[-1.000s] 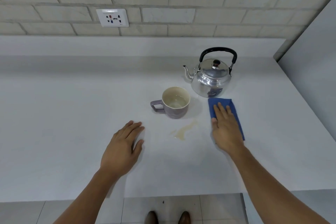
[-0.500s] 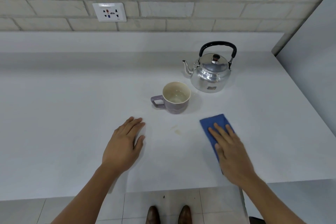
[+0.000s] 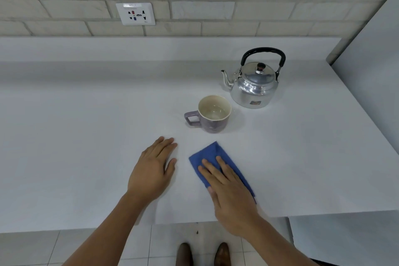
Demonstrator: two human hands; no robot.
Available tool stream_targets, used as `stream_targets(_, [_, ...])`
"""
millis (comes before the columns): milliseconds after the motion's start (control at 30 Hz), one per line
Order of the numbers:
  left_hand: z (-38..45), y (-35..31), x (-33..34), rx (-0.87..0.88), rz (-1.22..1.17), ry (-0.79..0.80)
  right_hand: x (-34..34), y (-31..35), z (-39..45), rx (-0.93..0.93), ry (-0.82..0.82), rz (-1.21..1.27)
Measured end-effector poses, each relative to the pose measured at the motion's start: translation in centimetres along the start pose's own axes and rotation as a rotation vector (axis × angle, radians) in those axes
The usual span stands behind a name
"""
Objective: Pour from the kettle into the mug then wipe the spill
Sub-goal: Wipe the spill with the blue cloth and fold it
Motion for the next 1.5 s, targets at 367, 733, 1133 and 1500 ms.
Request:
stream_targets(367, [0.1, 0.3, 0.0, -0.017, -0.072, 0.007, -3.4, -5.3, 0.8, 0.208, -0.175, -0.121])
stream_targets(733, [-0.5, 1.7, -0.4, -0.165, -0.395, 0.003, 3.7, 6.1, 2.8, -0.182, 0.059, -0.078])
stream_targets(1133, [-0.4, 0.5, -0.7, -0.064, -0.122, -0.032, -3.2, -2.1, 0.9, -0.385, 0.239, -0.058])
stream_targets(1500, [0.4, -1.3, -1.4, -0.107, -0.120, 0.044, -10.9, -6.3, 2.4, -0.001, -0.288, 0.348])
Point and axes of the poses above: each hand's wrist, its own z-axis towards the middle knuckle, its own x-axis out of the palm, y = z × x, the point moved 9 cm from there along z, towards the middle knuckle, and after that the axes turned 11 degrees about z, right-handed, at the moved point
